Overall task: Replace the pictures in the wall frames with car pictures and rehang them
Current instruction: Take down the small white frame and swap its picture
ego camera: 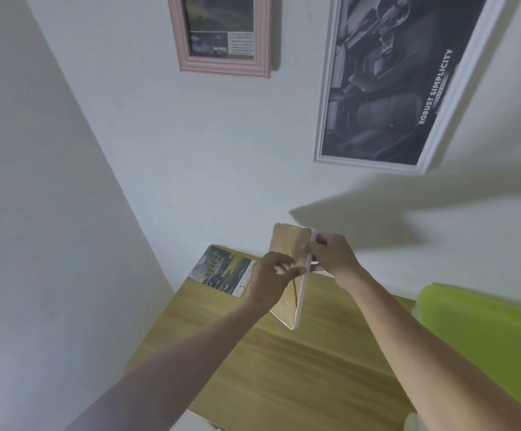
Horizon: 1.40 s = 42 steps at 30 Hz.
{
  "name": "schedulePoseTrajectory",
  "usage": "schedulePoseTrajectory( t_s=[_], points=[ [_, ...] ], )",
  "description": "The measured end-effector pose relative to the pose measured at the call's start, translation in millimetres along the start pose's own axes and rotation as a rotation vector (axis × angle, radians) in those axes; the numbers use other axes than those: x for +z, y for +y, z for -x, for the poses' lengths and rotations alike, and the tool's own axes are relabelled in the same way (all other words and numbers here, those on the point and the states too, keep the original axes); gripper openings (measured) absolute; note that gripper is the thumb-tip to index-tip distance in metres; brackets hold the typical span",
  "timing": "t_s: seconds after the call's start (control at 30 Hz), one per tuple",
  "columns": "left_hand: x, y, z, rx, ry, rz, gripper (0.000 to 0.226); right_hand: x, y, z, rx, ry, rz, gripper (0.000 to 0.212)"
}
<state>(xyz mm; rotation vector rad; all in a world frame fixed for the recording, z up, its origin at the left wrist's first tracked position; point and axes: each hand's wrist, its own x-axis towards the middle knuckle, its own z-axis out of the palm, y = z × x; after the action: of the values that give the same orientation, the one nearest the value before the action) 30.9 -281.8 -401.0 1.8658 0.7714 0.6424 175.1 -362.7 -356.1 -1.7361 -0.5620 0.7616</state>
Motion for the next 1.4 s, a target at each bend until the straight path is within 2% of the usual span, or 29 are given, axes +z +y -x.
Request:
schedulePoseTrajectory(
  t_s=[0.1, 0.17, 0.23, 0.3, 0.37, 0.47, 0.57, 0.67, 0.8, 0.93, 1.17, 1.3, 1.4],
  points=[
    [-11, -13, -12, -0.086, 0.079, -0.076, 0.047, -12, 4, 3, 0.022, -0.078, -0.059, 0.012],
    [-23, -24, -23, -0.192, 0.059, -0.141, 0.063, -22, 9, 4, 0.035, -0.112, -0.073, 0.011],
    [-34, -35, -30, -0.283, 0.013, -0.111, 0.070, -31, 16, 1, 0.042, -0.132, -0.063, 0.013],
    [-42, -39, -31, -0.315, -0.046, 0.017, 0.056, -36, 23, 0, 0.053, -0.143, -0.059, 0.018],
    [-48, -41, -27, -0.282, -0.116, 0.121, 0.024, -38, 31, 0, 0.065, -0.139, -0.065, 0.018],
    [-50, -52, -26, -0.236, -0.141, 0.103, 0.030, -31, 45, 0, 0.045, -0.035, -0.004, 0.021],
    [-48, -52, -22, -0.181, -0.172, -0.019, 0.062, -15, 57, 6, -0.063, 0.242, 0.201, 0.037],
    [-43, -52, -20, -0.066, -0.219, -0.157, 0.072, 1, 68, 14, -0.127, 0.360, 0.243, 0.030],
    [-42, -64, -19, -0.055, -0.206, -0.329, 0.076, 14, 87, 19, -0.177, 0.346, 0.353, 0.027],
    [-38, -67, -13, -0.074, -0.218, -0.349, 0.079, 25, 101, 25, -0.182, 0.327, 0.440, 0.035],
    [-36, -80, -4, -0.185, -0.229, -0.257, 0.066, 30, 107, 28, 0.024, 0.306, 0.376, 0.035],
    [-37, -90, 1, -0.254, -0.261, -0.191, 0.060, 24, 112, 27, 0.122, 0.253, 0.295, 0.027],
    [-41, -96, 1, -0.306, -0.288, -0.149, 0.057, 18, 121, 25, 0.205, 0.187, 0.186, 0.012]
  ],
)
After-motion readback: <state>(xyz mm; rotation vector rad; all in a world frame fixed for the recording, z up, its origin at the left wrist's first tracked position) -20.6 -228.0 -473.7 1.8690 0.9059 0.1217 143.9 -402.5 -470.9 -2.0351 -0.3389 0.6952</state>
